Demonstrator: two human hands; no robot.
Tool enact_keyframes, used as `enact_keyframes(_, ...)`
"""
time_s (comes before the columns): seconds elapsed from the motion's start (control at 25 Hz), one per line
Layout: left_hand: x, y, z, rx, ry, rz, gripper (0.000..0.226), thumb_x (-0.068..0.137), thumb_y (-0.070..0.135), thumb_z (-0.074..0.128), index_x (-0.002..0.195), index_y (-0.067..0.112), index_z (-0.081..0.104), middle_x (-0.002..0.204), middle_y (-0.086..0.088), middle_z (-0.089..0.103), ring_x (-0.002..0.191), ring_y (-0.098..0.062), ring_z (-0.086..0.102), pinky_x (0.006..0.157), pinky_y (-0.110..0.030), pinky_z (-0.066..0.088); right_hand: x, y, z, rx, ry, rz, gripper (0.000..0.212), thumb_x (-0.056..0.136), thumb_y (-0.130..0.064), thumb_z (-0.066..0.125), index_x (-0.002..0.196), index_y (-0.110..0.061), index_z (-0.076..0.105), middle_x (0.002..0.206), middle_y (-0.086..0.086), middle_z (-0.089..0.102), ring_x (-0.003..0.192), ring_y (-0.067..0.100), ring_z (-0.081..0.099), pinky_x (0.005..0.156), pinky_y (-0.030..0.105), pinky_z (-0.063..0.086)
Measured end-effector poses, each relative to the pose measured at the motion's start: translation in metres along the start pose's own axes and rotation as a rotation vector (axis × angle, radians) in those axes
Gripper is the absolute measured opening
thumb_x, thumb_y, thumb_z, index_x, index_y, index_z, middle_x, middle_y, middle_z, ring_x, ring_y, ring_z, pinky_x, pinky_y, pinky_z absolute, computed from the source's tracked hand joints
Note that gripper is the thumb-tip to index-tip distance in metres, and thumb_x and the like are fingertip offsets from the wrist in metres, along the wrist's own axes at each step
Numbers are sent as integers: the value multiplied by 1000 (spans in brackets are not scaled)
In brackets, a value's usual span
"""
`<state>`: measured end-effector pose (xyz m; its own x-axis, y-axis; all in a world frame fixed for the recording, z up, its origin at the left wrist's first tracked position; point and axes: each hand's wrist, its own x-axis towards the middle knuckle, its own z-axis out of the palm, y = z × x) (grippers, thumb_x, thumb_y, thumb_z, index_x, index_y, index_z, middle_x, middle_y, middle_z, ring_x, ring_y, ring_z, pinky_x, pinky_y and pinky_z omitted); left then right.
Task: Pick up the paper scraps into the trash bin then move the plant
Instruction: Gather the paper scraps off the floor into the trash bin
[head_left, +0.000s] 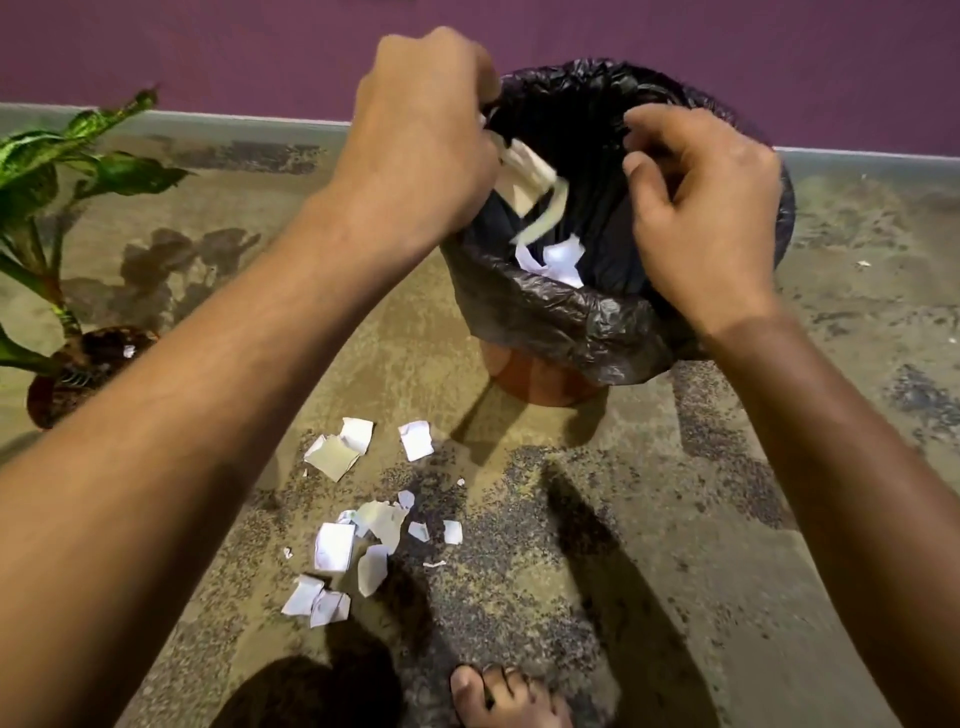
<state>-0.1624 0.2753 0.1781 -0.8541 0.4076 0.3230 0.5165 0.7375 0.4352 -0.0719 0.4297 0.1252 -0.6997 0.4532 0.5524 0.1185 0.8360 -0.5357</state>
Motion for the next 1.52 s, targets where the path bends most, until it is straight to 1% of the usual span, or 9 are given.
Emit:
enact_keyframes(0.12,-5,-5,1,-96,-42,56,52,83,38,69,132,28,53,122,0,66,109,-17,63,98,-28,48,-7,-7,-3,99,73,-63,30,94,-11,49,117,-12,69,105,0,71,94,14,68,87,37,54)
enact_keyframes(0.36,-59,-80,8,-203,39,-26,47,83,46,63,126,28,56,113,12,64,89,-7,64,76,-23,50,-59,-51,9,274,10,-390,19,92,0,57,102,-2,73,83,8,70,69,17,63,62,26,50)
enact_keyframes(0.52,-122,-155,35,-87,-237,-277,54,78,41,72,127,24,55,122,2,65,88,-17,66,77,-25,48,-121,-53,58,134,-604,-325,21,93,-20,61,111,-16,71,99,2,70,79,16,64,73,31,55)
enact_keyframes(0.64,-178,-194,53,59,-692,-484,82,73,39,80,141,22,38,133,-6,58,108,-24,61,90,-30,50,-171,-29,101,-151,-1236,-83,70,87,-47,67,147,-27,37,151,4,43,133,25,46,109,38,40)
enact_keyframes(0.72,-213,-210,65,169,-922,-541,97,70,41,81,147,21,25,140,-13,47,120,-30,54,97,-36,48,-202,-13,124,-265,-1424,-34,107,75,-55,76,155,-29,11,156,8,27,138,30,38,108,42,38)
enact_keyframes(0.96,-271,-215,94,210,-890,-614,117,62,45,85,149,19,10,133,-13,27,114,-38,55,96,-47,49,-246,-19,170,-258,-1253,-213,123,61,-66,79,154,-26,10,141,11,27,126,33,39,100,44,46)
enact_keyframes(1.24,-262,-221,98,0,-703,-564,58,71,16,82,122,21,56,123,-3,46,97,-21,60,92,-34,53,-254,-51,195,-146,-1172,-480,40,87,-12,66,127,-16,61,131,8,49,104,28,61,91,38,54)
enact_keyframes(1.4,-256,-223,104,9,-670,-590,19,83,6,66,100,14,70,100,-1,67,72,-10,55,57,-14,46,-247,-48,196,-159,-1172,-445,27,87,-1,58,109,-11,71,115,5,61,91,22,66,88,33,56)
enact_keyframes(1.52,-245,-227,105,-24,-645,-624,34,85,6,66,119,14,66,103,-5,70,59,-1,50,40,-5,41,-224,-57,183,-150,-1136,-354,28,94,0,52,114,-10,70,116,4,65,99,21,65,94,31,54)
